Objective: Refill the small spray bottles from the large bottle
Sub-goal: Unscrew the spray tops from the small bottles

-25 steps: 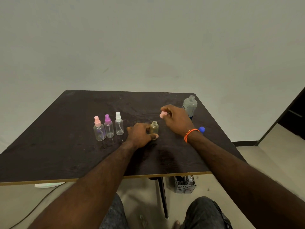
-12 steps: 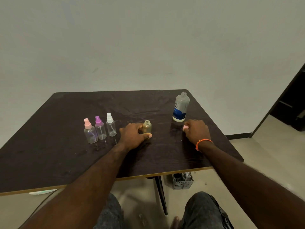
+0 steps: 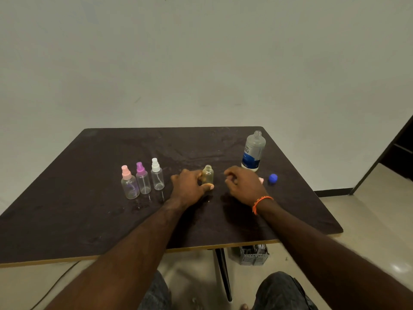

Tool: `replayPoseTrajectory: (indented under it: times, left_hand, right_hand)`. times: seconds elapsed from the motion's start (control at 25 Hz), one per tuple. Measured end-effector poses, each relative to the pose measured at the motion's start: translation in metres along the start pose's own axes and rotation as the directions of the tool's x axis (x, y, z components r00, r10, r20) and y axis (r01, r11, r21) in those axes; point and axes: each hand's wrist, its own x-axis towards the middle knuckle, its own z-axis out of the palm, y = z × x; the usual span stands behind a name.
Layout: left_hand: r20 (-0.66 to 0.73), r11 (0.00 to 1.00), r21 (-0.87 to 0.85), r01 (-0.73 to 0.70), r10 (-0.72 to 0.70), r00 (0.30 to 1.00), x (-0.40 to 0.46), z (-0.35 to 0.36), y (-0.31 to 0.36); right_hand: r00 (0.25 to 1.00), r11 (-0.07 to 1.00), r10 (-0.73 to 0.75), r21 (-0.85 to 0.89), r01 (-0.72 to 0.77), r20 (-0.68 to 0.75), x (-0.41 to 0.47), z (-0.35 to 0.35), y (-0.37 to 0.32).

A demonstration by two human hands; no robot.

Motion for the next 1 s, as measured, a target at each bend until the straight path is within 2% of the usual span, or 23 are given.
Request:
replayPoseTrajectory:
  times: [0.16, 0.44, 0.68, 0.84, 0.92, 1.0]
  left_hand:
    - [-0.018, 0.997, 0.068, 0.029, -0.028, 0.999, 0.016, 0.004, 0.002]
    - [0.025, 0.971, 0.219, 0.094, -0.102, 0.994, 0.067, 0.013, -0.002]
    - [0.054, 0.977, 0.187, 0.098, -0.109, 0.993, 0.081, 0.014, -0.002]
    - [0.051, 0.982, 0.163, 0.100, -0.109, 0.993, 0.072, -0.005, 0.006]
    - [0.033, 0.983, 0.158, 0.091, -0.098, 0.995, 0.065, -0.021, 0.012]
    - [0.031, 0.983, 0.184, 0.020, -0.027, 0.999, 0.056, -0.037, 0.014]
  right_hand:
    - [0.996, 0.987, 0.073, 0.141, -0.080, 0.055, 0.024, 0.028, -0.021]
    - [0.987, 0.965, 0.147, 0.209, -0.156, 0.058, 0.074, 0.045, -0.011]
    - [0.985, 0.950, 0.156, 0.262, -0.169, 0.069, 0.084, 0.044, -0.008]
    - [0.984, 0.955, 0.173, 0.253, -0.157, -0.039, 0.071, 0.033, -0.011]
    - [0.976, 0.960, 0.166, 0.251, -0.127, -0.141, 0.061, 0.025, -0.014]
    - [0.956, 0.969, 0.137, 0.236, -0.075, -0.258, 0.050, 0.018, -0.020]
